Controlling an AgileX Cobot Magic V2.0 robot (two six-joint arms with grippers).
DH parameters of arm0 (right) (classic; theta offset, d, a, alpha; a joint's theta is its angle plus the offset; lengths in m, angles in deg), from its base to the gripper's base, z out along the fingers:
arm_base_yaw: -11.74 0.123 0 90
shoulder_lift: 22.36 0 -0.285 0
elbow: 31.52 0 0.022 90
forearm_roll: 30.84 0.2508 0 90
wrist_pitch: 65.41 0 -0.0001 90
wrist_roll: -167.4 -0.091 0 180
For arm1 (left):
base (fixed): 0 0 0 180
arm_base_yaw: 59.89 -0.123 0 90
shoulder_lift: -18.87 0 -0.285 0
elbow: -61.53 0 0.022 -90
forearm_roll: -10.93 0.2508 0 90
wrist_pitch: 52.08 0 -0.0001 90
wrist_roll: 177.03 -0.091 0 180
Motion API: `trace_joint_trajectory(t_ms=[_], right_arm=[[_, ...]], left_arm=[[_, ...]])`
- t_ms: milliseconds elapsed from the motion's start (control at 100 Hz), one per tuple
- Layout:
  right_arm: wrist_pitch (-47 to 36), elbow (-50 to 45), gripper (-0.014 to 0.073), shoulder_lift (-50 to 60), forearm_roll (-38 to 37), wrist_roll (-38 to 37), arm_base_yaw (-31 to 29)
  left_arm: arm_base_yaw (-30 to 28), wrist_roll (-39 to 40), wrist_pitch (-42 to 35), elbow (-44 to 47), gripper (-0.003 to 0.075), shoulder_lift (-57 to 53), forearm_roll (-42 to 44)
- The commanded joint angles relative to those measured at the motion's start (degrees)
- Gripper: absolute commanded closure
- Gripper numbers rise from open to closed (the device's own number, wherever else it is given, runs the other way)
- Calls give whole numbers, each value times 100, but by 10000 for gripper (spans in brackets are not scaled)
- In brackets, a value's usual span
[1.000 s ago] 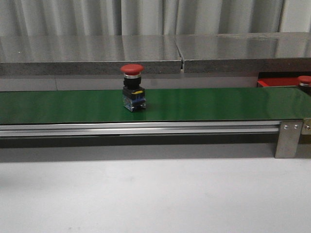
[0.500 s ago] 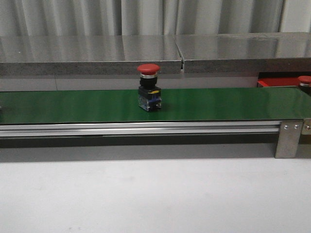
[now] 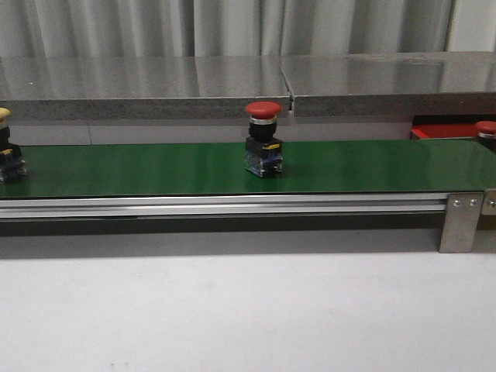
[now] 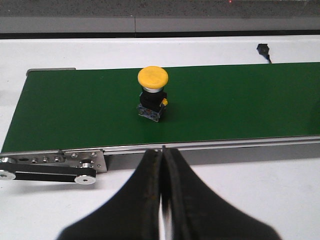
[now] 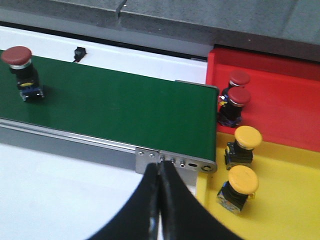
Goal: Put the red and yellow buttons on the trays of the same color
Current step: 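Move the right gripper toward the red button riding the belt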
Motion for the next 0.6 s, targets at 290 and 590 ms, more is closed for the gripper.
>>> trace_joint_trajectory(t_ms=[290, 590], right_arm=[[197, 1820, 636, -2286, -33, 21, 447], [642, 3071, 154, -3840, -28, 21, 1052]], left_arm=[[40, -16, -295, -151, 739, -3, -90], [40, -16, -305, -151, 740, -3, -90]])
